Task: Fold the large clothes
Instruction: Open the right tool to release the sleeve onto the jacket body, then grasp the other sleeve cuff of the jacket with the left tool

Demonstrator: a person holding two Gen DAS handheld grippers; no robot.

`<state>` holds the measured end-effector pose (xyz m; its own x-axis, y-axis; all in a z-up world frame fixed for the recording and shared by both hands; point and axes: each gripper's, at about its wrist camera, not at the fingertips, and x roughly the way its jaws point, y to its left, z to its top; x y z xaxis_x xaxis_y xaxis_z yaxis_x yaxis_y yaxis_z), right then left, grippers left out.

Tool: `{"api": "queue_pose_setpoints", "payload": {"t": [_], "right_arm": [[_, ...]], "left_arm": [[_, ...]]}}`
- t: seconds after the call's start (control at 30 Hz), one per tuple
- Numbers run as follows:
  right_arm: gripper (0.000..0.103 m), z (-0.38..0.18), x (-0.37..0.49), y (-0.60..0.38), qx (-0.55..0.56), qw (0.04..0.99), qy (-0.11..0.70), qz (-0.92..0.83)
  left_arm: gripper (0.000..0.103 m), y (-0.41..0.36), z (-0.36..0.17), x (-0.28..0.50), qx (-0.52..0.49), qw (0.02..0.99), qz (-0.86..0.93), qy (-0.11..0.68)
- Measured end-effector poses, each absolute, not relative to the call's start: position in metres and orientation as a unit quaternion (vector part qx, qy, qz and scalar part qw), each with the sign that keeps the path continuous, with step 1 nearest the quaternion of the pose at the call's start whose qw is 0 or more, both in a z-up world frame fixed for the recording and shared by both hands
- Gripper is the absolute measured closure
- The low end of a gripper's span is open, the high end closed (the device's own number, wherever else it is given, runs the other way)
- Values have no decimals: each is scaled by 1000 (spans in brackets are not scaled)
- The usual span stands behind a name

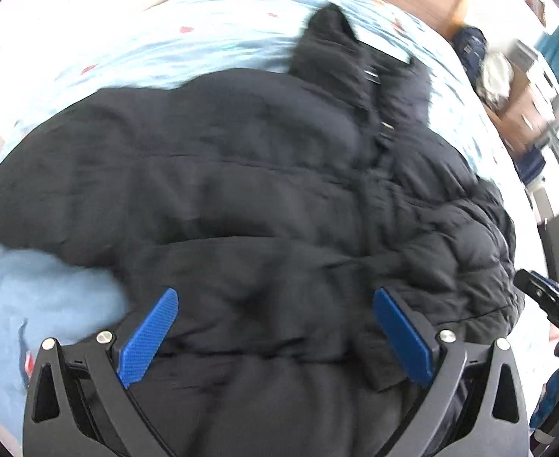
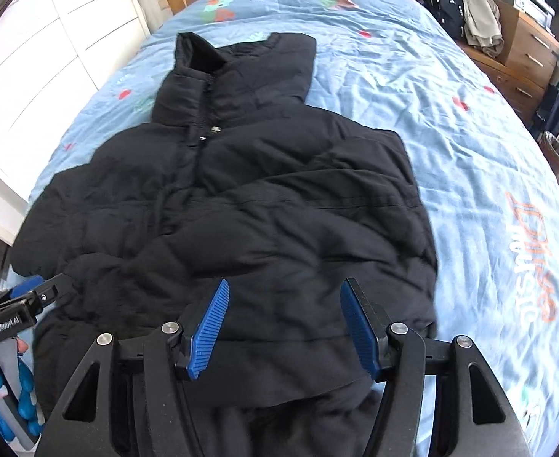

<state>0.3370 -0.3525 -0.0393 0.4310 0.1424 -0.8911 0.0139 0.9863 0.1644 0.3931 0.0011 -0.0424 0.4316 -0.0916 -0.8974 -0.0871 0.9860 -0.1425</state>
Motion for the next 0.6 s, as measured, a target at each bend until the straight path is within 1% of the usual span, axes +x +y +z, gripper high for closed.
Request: {"api": "queue_pose_setpoints", "payload": {"t": [0.17, 0.43, 0.6], "right_arm": [[42, -24, 333, -326, 83, 843, 530, 27], [42, 6, 333, -294, 70, 849, 523, 12], [42, 10, 332, -284, 65, 848, 526, -5]], "left_arm": [[0, 95, -40, 377, -142, 829, 36, 539], [0, 229, -56, 356, -247, 802, 105, 534], [0, 292, -72, 353, -300, 790, 136, 517]]}}
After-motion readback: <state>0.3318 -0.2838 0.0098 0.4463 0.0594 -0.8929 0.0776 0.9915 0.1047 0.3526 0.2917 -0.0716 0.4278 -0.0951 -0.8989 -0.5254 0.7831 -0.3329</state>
